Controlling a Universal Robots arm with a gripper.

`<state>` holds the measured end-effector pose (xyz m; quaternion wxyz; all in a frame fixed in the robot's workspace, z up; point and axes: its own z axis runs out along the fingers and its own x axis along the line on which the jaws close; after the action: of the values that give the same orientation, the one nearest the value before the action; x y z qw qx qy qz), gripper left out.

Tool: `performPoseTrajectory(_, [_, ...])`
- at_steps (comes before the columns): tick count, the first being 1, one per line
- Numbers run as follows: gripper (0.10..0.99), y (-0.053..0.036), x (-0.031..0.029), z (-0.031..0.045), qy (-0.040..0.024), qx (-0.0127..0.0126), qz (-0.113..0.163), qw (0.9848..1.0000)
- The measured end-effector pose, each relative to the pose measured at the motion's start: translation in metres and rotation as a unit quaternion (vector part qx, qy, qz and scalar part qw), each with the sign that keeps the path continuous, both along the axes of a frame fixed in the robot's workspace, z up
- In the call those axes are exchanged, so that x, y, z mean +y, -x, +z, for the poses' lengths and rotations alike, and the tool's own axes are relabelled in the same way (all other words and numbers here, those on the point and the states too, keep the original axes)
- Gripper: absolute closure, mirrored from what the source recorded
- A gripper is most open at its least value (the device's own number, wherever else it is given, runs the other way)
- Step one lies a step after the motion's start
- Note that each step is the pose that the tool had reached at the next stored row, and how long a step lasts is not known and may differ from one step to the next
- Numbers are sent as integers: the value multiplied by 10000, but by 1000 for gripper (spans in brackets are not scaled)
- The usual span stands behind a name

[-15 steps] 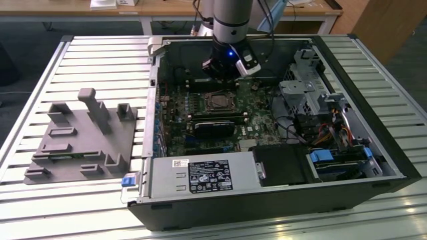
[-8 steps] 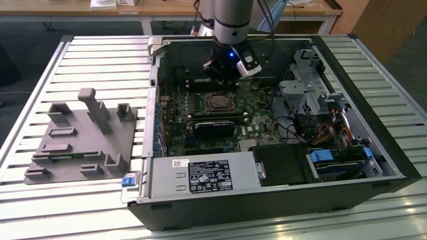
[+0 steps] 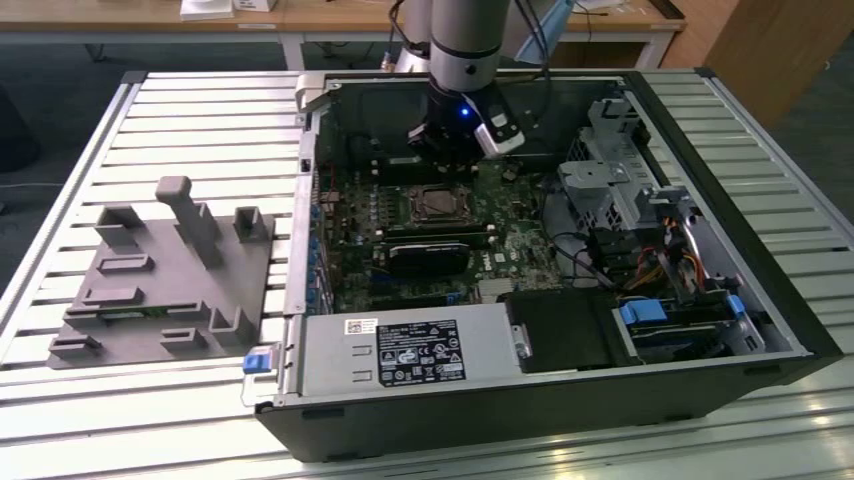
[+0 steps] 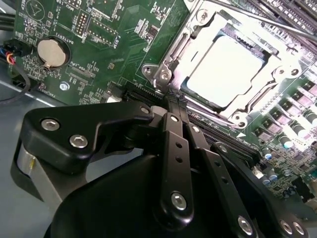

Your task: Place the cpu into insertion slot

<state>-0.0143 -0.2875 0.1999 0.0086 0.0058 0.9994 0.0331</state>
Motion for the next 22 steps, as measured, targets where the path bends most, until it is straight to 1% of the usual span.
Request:
performPoseTrajectory(5, [980,-1,1,-23,54,-1,0,10000])
performPoseTrajectory(12, [980,-2,9,-32,58,0,0,10000])
performPoseTrajectory(14, [980,-2,10,0,55,-1,0,10000])
performPoseTrajectory(17, [980,-2,9,79,57,0,0,10000])
performPoseTrajectory(18, [980,-1,9,94,59,1,0,10000])
performPoseTrajectory(22, [980,-1,-1,94,57,1,0,10000])
